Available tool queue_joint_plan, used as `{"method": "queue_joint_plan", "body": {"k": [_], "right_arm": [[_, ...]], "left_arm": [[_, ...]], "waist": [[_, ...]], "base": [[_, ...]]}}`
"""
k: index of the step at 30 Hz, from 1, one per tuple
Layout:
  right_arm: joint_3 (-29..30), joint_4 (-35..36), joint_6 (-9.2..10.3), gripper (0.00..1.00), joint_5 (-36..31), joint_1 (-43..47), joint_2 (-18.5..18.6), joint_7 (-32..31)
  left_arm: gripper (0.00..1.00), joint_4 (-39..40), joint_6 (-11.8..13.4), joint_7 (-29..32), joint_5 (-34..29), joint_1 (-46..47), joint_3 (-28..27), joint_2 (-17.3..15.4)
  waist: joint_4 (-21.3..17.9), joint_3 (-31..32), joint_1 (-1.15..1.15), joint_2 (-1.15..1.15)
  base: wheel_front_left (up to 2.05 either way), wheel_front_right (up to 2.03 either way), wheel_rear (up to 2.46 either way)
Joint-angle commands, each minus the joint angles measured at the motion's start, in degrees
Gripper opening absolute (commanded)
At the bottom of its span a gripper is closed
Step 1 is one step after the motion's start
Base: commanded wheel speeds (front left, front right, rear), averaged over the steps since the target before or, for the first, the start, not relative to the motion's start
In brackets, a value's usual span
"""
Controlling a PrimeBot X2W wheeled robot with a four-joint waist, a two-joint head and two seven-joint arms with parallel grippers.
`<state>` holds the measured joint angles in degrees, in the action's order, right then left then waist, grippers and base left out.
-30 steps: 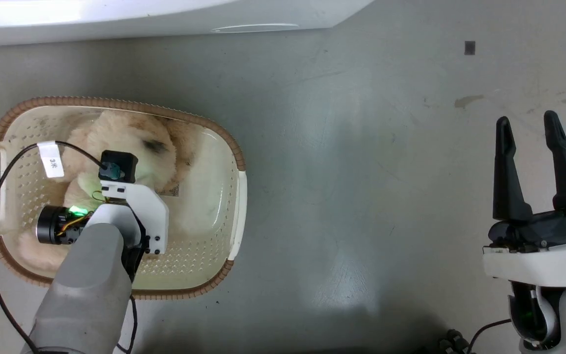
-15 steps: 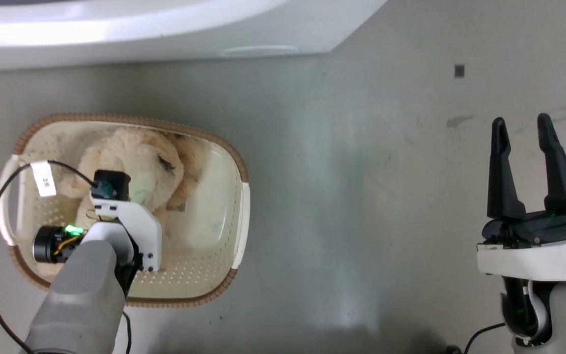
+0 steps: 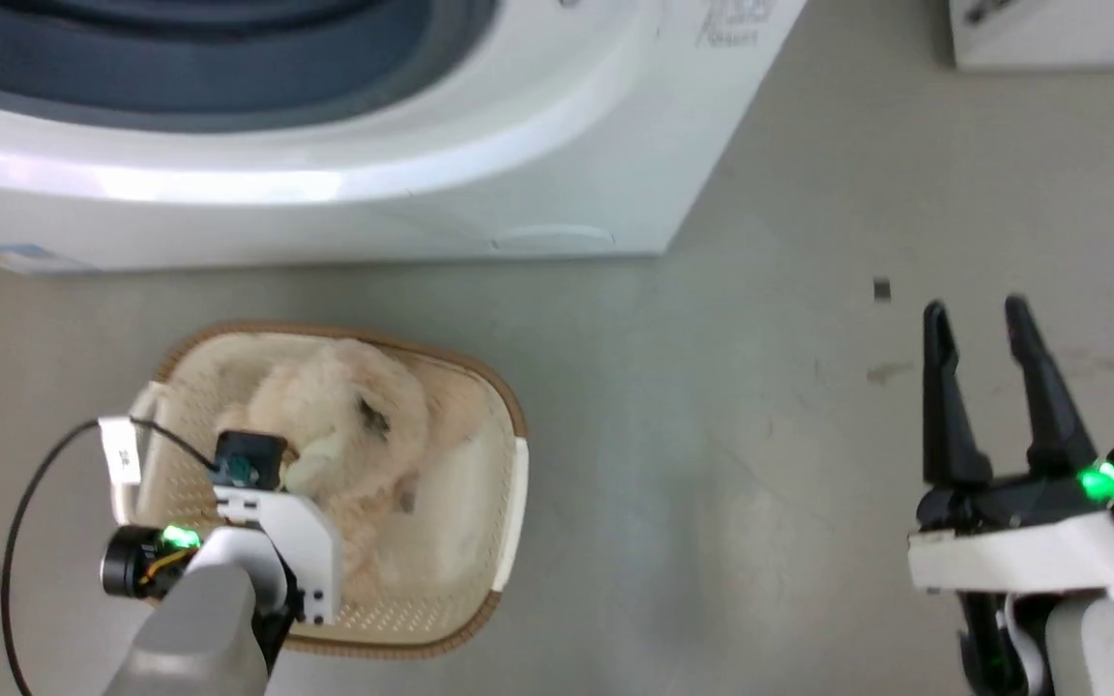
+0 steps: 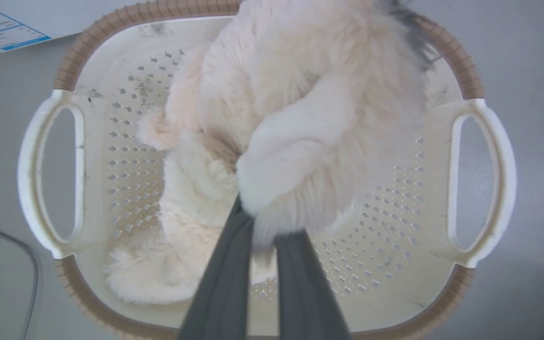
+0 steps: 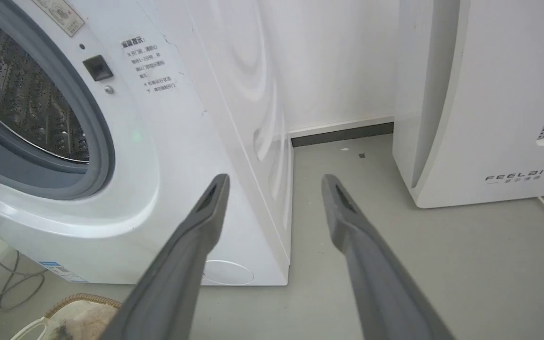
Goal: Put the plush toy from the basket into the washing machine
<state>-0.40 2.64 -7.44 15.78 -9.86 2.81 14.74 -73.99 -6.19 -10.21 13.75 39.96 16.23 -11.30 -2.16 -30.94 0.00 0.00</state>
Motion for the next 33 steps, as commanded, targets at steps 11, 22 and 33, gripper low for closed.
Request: {"method": "queue_joint_plan", "body": {"k": [11,22,33], "right_arm": [[-1.1,-2.2,-0.05,1.0,-0.1,6.8,0.1,0.3],[-0.7,-2.7,-0.05,1.0,0.1,10.8,0.1,0.3],[-1.3,-2.1,-0.05,1.0,0.1,10.9,0.1,0.3]], "left_arm": [[0.0,5.2,0.0,-4.7,0.5,-8.0,0.7,0.3],[0.0,25.2,2.8,-4.8,-0.4,-15.5,-1.9,-0.2],[0.0,38.5,4.6,-4.8,-0.6,-14.4,-6.8,0.6]], "waist": [[3.8,14.3,0.0,0.0],[5.5,19.5,0.0,0.0],[4.6,19.3,0.0,0.0]], "base": [[0.0,0.0,0.0],[0.0,0.0,0.0],[0.0,0.0,0.0]]}}
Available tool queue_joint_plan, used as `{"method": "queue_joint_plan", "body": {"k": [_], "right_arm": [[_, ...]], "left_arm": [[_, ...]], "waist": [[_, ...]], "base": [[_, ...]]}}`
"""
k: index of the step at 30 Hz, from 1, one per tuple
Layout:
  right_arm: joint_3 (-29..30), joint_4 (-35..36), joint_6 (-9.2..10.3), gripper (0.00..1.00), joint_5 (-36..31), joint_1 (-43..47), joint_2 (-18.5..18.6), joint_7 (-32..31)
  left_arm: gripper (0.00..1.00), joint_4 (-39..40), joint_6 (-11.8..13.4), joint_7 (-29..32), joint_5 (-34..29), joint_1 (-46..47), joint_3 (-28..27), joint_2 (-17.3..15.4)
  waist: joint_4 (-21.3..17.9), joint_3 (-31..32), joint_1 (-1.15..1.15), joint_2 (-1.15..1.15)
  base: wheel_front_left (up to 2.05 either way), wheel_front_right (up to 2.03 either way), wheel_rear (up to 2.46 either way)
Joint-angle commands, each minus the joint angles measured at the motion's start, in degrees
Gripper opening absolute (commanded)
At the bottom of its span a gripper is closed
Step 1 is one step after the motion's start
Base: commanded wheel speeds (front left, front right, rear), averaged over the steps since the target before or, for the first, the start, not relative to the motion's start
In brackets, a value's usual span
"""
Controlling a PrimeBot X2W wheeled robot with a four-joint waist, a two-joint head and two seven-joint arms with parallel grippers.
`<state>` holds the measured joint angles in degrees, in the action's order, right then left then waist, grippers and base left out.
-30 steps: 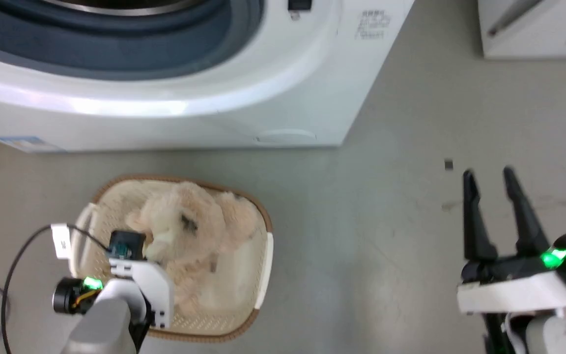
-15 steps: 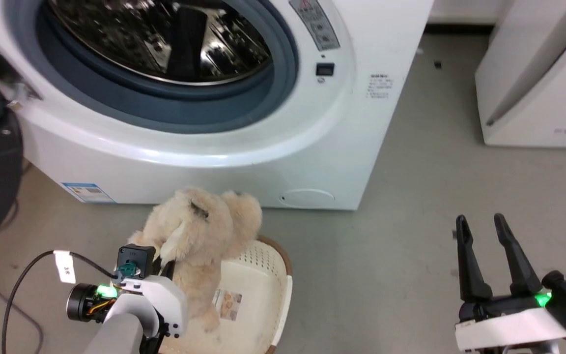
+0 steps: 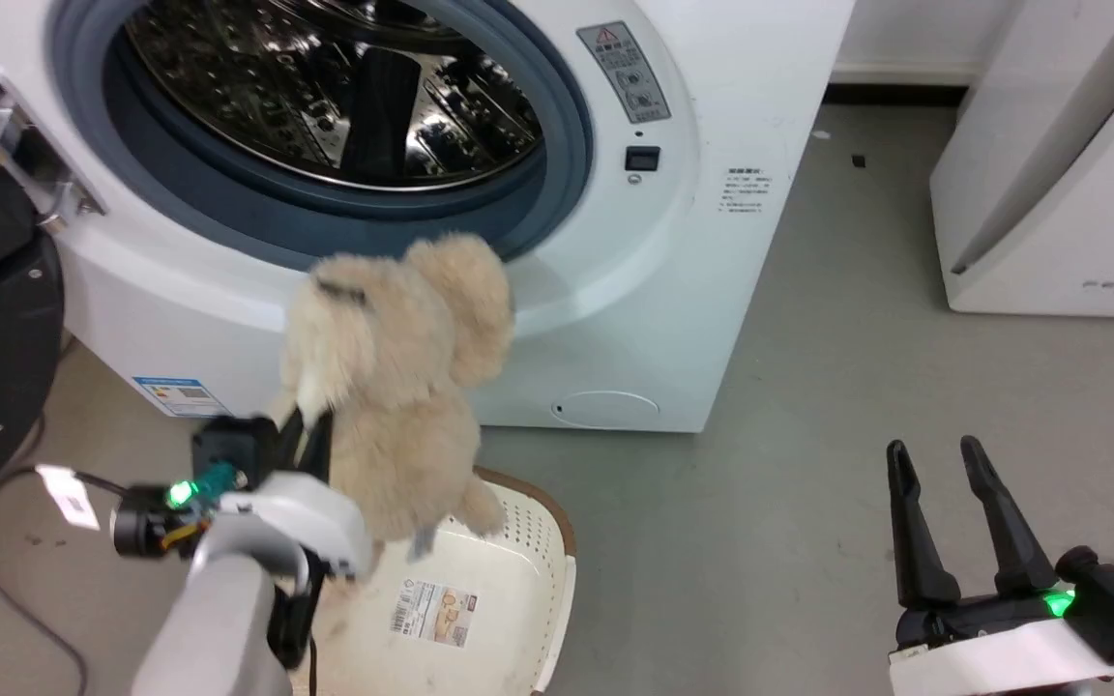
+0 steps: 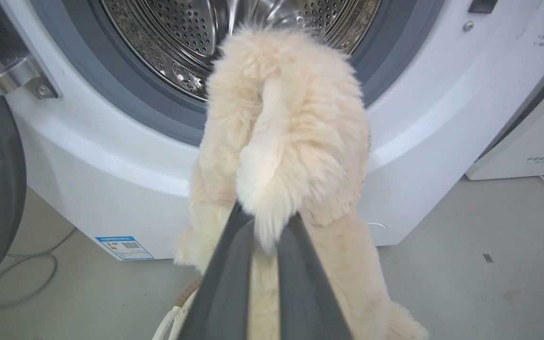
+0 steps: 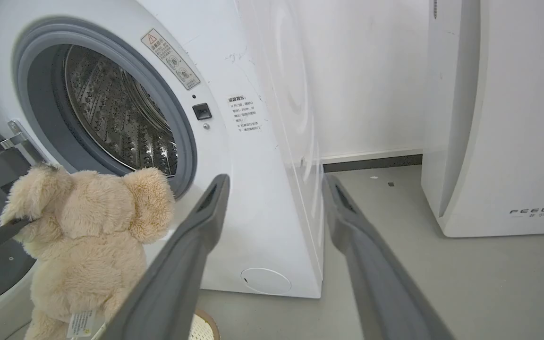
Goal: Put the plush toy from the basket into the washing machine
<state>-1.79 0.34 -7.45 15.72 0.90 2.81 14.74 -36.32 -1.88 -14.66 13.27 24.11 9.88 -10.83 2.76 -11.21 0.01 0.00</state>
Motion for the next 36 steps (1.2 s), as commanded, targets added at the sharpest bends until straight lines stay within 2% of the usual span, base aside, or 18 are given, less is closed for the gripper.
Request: {"method": "queue_joint_plan", "body": {"k": [1,7,15,21,36], "right_arm": [[0.1,0.3,-0.03,1.0,0.2,-0.1,0.1,0.3],[0.1,0.9,-0.03,1.0,0.3,-1.7,0.1,0.3],[-0.1,1.3,-0.03,1.0,1.0,-4.4,0.1,0.3],[-0.2,1.6,-0.03,1.0,2.3,-6.7,0.1,0.3],[-0.3,3.5,-0.03,1.0,5.5,-11.6,0.1,0.3]], "left_arm": [[0.0,1.6,0.4,-0.3,-0.2,2.1,-1.0,0.1],[0.0,3.3,0.4,-0.3,-1.3,7.6,-3.2,-0.7],[0.0,-0.9,0.4,-0.3,-2.0,16.8,-5.8,-2.8],[0.0,-6.7,-0.5,-0.3,-1.5,26.3,-8.5,-6.0],[0.0,-16.0,0.1,-0.3,-2.9,48.0,-10.5,-13.7]], "waist": [[-0.6,-0.9,-0.01,0.0],[-2.5,-4.1,-0.01,0.0],[-6.1,-9.5,-0.01,0.0],[-9.5,-13.4,-0.01,0.0],[-17.3,-25.1,-0.01,0.0]], "base": [[0.0,0.0,0.0],[0.0,0.0,0.0],[0.0,0.0,0.0],[0.0,0.0,0.0],[0.0,0.0,0.0]]}}
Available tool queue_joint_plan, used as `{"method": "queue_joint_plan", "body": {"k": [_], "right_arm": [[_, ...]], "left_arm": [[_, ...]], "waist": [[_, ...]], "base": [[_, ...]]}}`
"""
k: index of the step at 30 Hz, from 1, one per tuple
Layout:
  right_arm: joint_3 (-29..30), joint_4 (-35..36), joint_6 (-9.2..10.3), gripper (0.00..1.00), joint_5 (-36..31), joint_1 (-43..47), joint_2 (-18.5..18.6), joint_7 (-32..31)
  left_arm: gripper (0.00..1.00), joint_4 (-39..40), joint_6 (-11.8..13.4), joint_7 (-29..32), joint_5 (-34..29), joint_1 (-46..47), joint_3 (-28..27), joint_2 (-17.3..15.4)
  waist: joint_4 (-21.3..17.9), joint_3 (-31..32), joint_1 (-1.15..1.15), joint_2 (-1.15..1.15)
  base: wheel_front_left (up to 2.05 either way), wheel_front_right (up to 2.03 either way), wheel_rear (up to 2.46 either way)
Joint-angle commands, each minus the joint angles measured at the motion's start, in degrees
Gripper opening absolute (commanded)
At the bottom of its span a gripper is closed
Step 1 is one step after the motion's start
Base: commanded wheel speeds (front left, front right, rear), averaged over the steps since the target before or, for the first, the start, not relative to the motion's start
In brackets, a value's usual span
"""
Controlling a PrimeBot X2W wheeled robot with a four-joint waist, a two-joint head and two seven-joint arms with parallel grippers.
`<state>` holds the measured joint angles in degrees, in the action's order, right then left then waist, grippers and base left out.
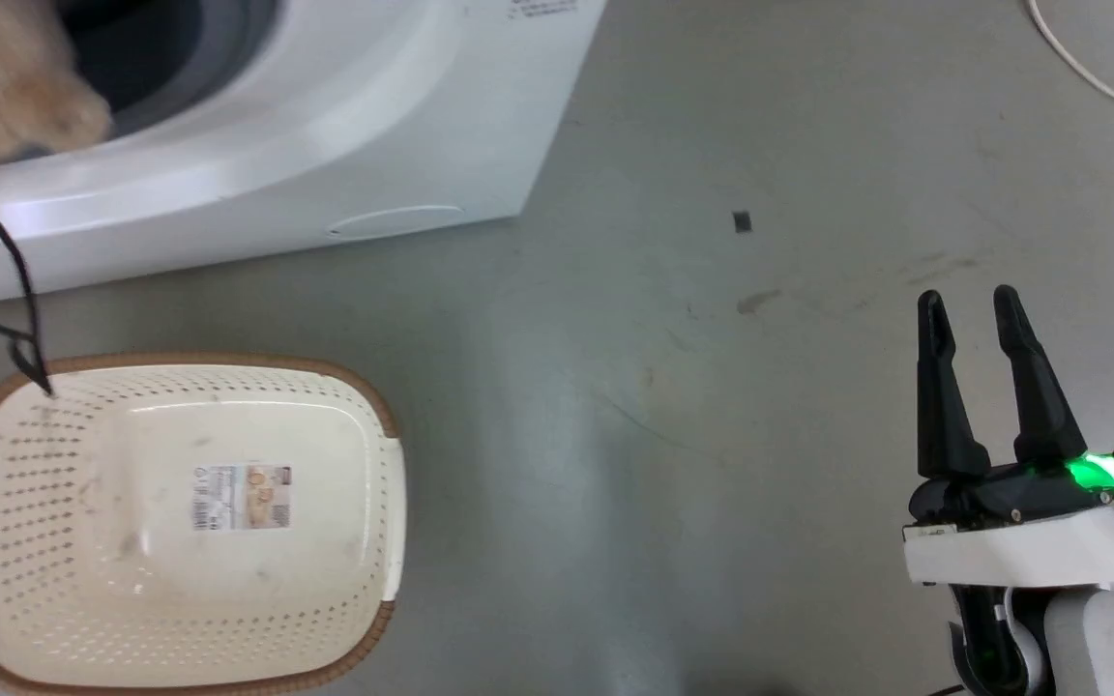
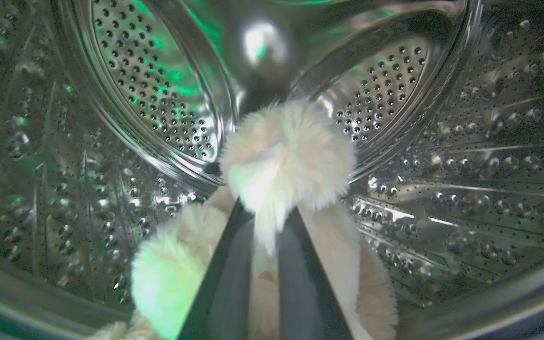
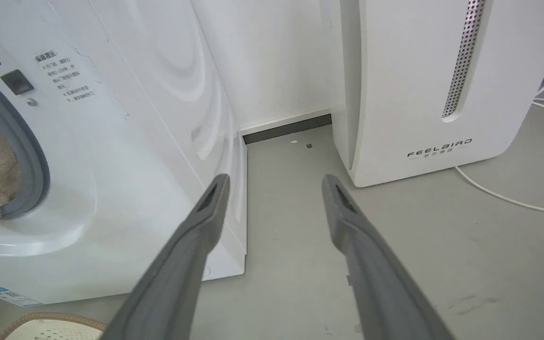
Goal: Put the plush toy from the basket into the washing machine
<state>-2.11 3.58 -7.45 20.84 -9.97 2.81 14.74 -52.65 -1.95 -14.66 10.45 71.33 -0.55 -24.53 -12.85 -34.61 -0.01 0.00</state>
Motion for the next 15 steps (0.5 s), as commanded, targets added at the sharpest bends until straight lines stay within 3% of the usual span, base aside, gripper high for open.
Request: {"method": "queue_joint_plan", "body": {"k": [1,15], "right_arm": [[0.0,0.4,-0.03,1.0,0.5,-0.9,0.1,0.3],[-1.3,1.7,-0.03,1.0,1.8,-2.1,0.1,0.3]], "left_arm": [[0.0,-0.1,0.1,-0.3,-0.6,2.2,0.3,-0.5],[0.0,-4.8,1.2,-0.3,-2.6,18.7,1.3,-5.5]], "waist": [[-2.1,-2.3,0.01,0.0],[-5.1,-7.4,0.01,0.0]], "base": [[0.0,0.0,0.0],[0.0,0.0,0.0]]}}
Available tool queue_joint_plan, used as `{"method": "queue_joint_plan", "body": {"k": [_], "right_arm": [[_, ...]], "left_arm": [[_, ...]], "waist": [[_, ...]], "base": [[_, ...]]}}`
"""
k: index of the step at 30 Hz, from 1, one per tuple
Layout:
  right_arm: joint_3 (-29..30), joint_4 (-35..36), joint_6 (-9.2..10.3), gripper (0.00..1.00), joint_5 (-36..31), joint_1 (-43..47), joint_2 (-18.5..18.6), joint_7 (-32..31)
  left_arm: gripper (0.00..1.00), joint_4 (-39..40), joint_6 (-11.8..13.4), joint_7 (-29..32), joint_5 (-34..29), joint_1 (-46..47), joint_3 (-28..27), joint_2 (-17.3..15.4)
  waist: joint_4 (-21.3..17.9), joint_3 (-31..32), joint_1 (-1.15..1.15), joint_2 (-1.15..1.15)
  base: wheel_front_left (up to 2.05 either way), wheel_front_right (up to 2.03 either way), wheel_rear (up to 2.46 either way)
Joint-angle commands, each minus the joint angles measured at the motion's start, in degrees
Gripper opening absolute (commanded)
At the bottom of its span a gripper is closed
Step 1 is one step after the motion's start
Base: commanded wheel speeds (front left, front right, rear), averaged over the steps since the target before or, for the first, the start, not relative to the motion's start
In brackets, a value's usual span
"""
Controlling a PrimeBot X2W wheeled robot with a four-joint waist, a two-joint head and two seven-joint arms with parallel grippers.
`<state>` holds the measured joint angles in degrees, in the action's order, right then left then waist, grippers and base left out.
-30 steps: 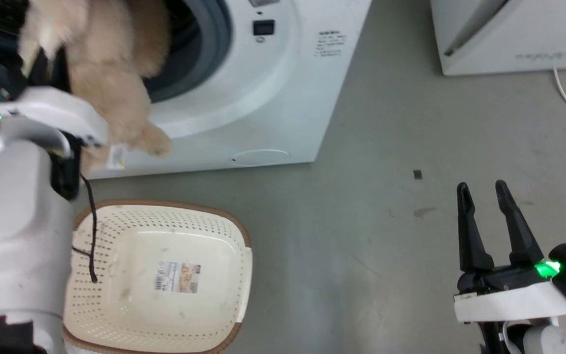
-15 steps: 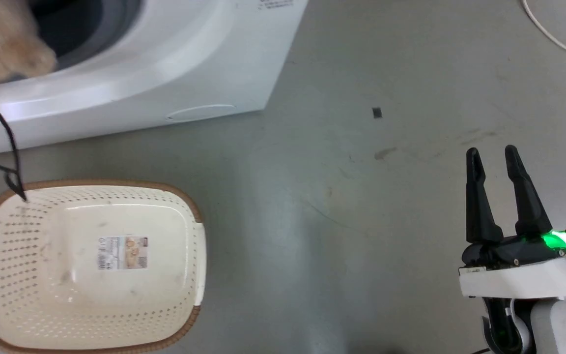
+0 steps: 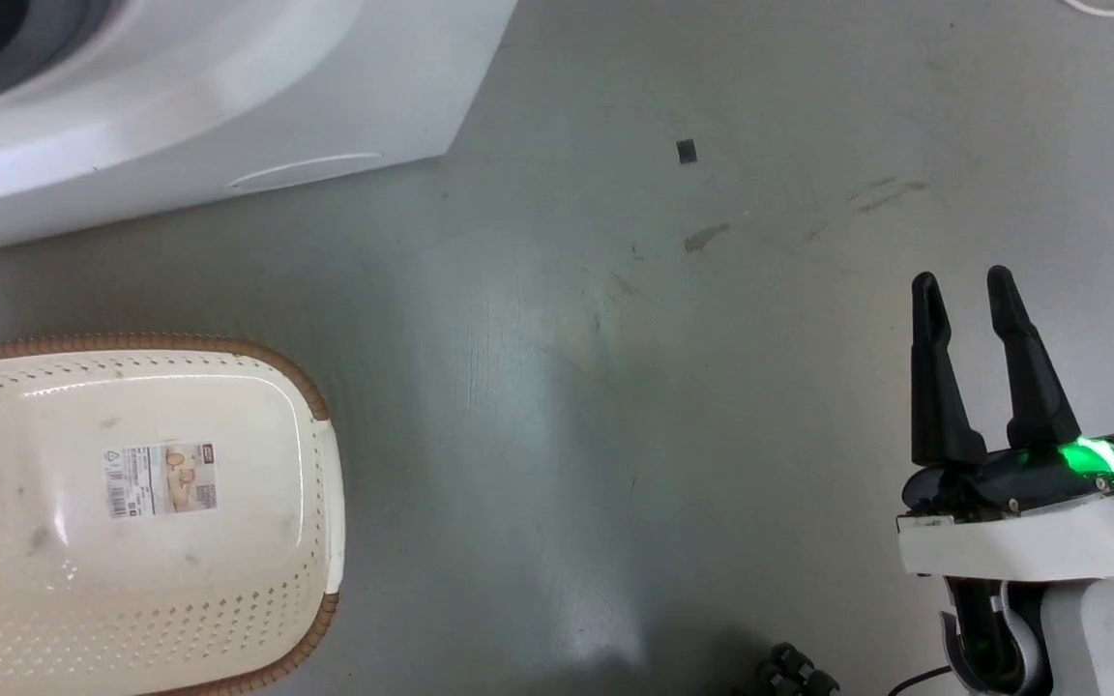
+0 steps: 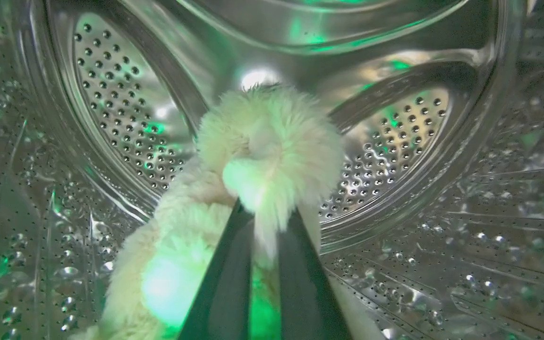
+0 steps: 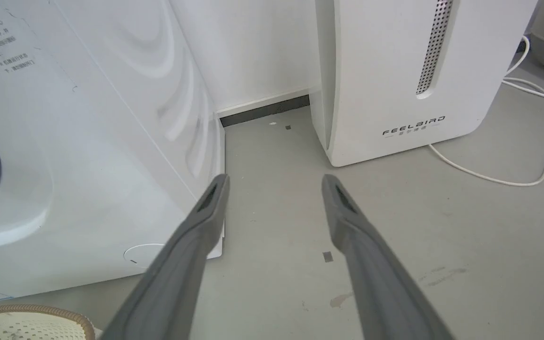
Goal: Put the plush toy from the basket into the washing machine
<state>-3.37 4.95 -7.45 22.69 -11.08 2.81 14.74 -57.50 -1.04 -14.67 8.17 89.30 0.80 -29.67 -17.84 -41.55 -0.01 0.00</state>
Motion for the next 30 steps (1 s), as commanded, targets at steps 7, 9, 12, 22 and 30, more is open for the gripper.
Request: {"method": "queue_joint_plan", "body": {"k": [7,9,12,22,30], "right_arm": [[0.5,0.6,-0.03,1.0,-0.4,-1.3,0.1,0.3],[0.3,0.4,-0.03,1.0,-0.5,-1.5,0.1,0.3],[-0.1,0.2,-0.03,1.0,-0.6,-1.7,0.1,0.3],[-0.4,-0.9,-0.03,1.0,-1.2,-2.0,0.1,0.3],[-0.8,-2.0,-0.03,1.0,-2.6,-0.7,0.1,0.3]], "left_arm": [[1.0,1.0,1.8,-0.3,-1.3,2.9,0.7,-0.7],[1.0,1.0,1.6,-0.3,-1.6,2.0,1.1,-0.4],[1.0,-0.5,0.8,-0.3,-1.6,0.3,1.7,0.1],[1.0,-2.9,-0.4,-0.3,0.0,-7.1,1.9,3.4],[1.0,3.3,-0.3,-0.3,0.4,-20.7,1.4,6.7]], "waist": [[0.6,-2.8,0.01,0.0],[1.0,-2.7,0.01,0.0],[1.7,-1.9,0.01,0.0],[4.3,2.8,0.01,0.0],[6.6,9.4,0.01,0.0]], "base": [[0.0,0.0,0.0],[0.0,0.0,0.0],[0.0,0.0,0.0],[0.0,0.0,0.0],[0.0,0.0,0.0]]}}
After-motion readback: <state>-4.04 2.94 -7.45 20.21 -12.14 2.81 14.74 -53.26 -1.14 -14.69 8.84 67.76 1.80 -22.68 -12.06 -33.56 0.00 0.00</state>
